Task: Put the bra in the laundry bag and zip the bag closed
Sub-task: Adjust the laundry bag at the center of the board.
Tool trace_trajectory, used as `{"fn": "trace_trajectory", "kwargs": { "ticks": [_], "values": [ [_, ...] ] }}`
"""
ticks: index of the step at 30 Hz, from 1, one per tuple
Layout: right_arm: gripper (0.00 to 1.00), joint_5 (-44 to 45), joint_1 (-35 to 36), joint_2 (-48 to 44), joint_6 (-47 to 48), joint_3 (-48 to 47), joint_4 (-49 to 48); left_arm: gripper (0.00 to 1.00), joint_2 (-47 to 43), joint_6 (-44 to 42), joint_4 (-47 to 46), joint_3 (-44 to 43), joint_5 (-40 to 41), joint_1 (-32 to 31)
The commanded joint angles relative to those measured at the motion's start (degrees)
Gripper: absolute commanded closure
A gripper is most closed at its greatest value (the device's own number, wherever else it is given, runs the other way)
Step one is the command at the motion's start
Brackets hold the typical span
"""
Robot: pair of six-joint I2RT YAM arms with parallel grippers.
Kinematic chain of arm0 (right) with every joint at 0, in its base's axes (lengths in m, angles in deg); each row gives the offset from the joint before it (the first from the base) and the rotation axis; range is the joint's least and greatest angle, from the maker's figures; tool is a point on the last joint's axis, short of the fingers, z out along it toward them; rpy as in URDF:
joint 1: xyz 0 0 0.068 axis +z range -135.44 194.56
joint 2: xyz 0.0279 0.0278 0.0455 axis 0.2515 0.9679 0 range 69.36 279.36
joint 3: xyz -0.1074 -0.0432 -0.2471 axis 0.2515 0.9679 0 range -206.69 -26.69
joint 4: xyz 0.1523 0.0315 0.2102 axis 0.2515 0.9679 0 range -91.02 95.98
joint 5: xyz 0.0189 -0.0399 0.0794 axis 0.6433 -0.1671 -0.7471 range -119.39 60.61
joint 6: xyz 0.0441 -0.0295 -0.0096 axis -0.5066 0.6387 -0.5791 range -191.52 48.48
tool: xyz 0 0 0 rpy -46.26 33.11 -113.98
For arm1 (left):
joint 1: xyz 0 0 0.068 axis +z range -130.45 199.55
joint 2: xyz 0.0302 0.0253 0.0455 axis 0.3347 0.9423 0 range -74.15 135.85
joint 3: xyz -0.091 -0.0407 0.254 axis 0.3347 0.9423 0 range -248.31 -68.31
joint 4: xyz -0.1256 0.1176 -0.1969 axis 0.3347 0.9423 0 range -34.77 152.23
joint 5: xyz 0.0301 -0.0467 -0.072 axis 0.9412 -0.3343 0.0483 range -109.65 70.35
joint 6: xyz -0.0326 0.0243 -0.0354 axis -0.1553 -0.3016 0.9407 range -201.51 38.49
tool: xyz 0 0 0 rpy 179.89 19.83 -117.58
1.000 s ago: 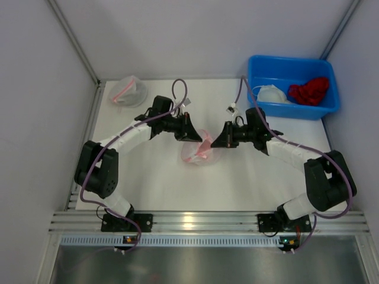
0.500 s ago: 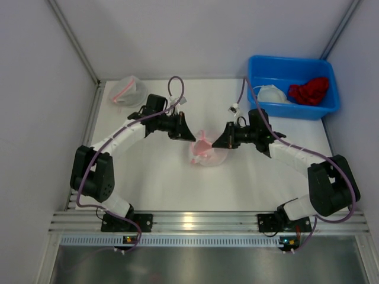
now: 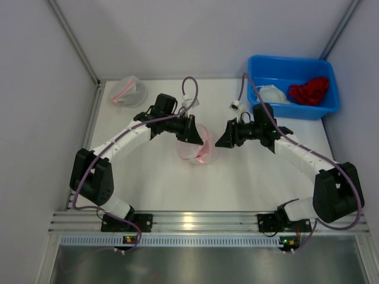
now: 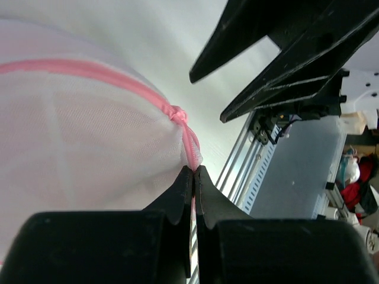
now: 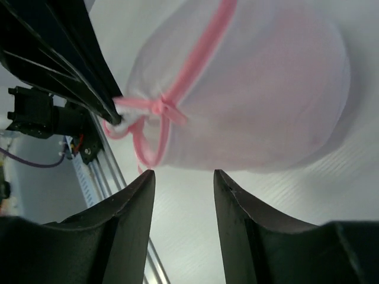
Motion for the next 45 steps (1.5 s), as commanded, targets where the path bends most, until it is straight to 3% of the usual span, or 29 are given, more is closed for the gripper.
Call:
{"fn": "trace_trajectory", "kwargs": {
  "ticks": [1, 13, 25, 29, 32, 45],
  "values": [
    [0.55, 0.1, -0.1, -4.2, 12.0, -5.7, 5.1, 1.0, -1.3, -2.5, -0.7, -0.4, -2.6, -1.2],
    [0.59, 2.5, 4.5, -2.1, 23.1, -7.4, 4.9, 1.0, 1.2, -3.2, -0.8, -1.3, -8.2, -1.6],
    [0.6, 0.7, 7.0, 1.9, 24.1, -9.7, 2.9, 1.0, 2.2, -3.2, -0.8, -1.2, -9.3, -1.6],
    [0.7, 1.1, 8.0, 3.0, 25.0, -9.9, 2.6, 1.0, 2.3, -3.0, -0.8, -1.6, -9.9, -1.6],
    [0.99, 1.9, 7.9, 3.3, 25.4, -10.2, 2.6, 1.0, 2.4, -3.7, 0.0, -1.8, -9.9, -1.5],
    [1.0, 12.0, 3.2, 3.2, 21.9, -8.8, 1.1, 1.0, 0.0, -11.6, 8.9, -1.0, -8.8, -1.4]
  ]
}}
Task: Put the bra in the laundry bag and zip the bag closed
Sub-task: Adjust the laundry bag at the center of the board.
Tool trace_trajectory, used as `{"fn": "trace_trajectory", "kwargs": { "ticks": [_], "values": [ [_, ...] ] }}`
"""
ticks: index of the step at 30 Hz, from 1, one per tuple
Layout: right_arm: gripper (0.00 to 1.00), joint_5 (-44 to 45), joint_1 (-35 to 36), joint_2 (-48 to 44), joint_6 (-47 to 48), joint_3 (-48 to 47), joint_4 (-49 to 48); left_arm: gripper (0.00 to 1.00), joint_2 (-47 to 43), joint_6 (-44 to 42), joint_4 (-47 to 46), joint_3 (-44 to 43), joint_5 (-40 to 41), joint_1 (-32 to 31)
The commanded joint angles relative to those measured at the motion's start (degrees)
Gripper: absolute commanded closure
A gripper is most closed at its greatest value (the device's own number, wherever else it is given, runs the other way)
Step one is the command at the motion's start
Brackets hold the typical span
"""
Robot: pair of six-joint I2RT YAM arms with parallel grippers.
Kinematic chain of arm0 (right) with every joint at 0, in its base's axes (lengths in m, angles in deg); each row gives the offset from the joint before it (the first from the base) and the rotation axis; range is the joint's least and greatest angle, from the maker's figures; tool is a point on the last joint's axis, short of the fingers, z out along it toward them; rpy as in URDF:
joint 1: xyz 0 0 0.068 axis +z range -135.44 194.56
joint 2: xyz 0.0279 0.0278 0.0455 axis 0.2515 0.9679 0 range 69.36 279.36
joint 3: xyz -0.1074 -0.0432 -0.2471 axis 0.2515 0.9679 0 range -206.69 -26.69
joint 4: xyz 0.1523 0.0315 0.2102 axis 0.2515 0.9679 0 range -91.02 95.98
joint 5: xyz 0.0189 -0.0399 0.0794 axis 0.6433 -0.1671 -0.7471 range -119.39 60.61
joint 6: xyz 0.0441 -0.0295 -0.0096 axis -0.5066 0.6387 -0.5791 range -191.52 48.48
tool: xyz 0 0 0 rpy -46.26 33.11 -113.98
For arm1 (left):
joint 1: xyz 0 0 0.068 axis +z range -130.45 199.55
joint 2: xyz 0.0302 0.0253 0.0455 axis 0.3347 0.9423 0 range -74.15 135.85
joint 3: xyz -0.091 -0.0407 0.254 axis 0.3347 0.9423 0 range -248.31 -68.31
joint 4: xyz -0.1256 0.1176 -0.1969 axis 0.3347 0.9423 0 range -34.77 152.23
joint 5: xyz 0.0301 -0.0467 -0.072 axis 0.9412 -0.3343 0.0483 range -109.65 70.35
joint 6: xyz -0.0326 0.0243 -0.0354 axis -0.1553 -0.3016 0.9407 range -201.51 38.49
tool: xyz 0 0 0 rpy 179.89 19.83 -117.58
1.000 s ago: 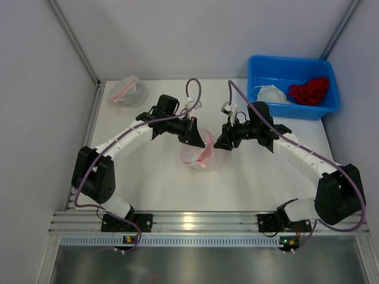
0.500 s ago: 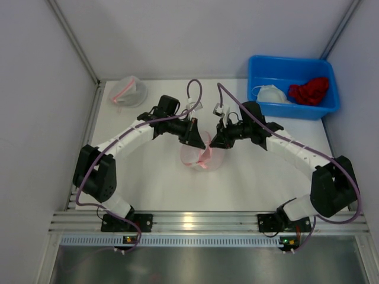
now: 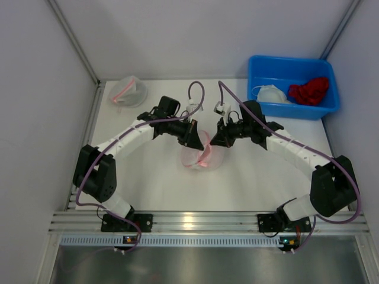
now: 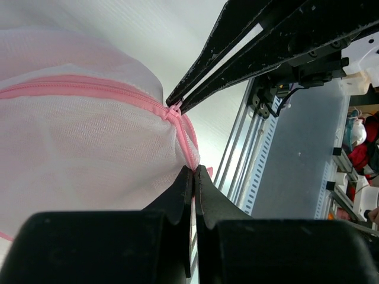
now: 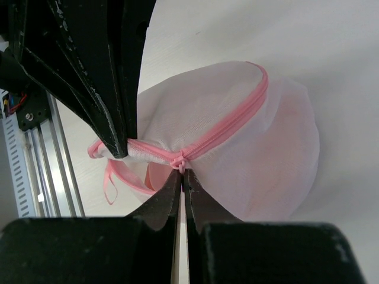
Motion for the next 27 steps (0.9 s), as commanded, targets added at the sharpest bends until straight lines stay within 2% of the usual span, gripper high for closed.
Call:
{"fn": "trace_trajectory", "kwargs": {
  "ticks": [1, 8, 16, 22, 24, 25, 26, 27],
  "values": [
    [1.0, 9.0, -3.5, 0.1, -0.5, -1.4, -4.2, 1.0, -2.3, -3.5, 6.1, -0.6, -2.7, 0.2],
    [1.0, 12.3, -5.6, 0.3, -3.8, -1.5, -5.4, 1.0, -1.6, -6.6, 10.8, -1.2, -1.5, -0.3],
    [1.0, 12.3, -6.5, 0.0, -2.0, -0.3, -4.2, 1.0, -0.6, -12.8, 15.6, -4.0, 2.5, -1.3],
    [0.99, -0.7, -6.9, -3.4, 0.2, 2.5, -6.7, 1.0, 0.1, -14.2, 15.9, -5.6, -0.3, -1.4],
    [0.88, -3.0, -7.0, -4.1, 2.7, 3.0, -5.5, 1.0, 0.5, -14.6, 15.9, -5.9, -1.6, -1.4],
    [0.78, -5.1, -6.9, -4.3, 3.9, 3.0, -5.0, 1.0, 0.8, -14.7, 15.9, -6.3, -1.9, -1.5],
    [0.63, -6.2, -7.0, -5.2, 5.9, 4.0, -5.1, 1.0, 0.9, -14.9, 15.9, -6.4, -3.1, -1.4],
    [0.6, -7.2, -7.1, -5.9, 7.3, 4.6, -5.3, 1.0, 1.0, -15.6, 15.9, -6.4, -3.8, -1.4]
  ]
}}
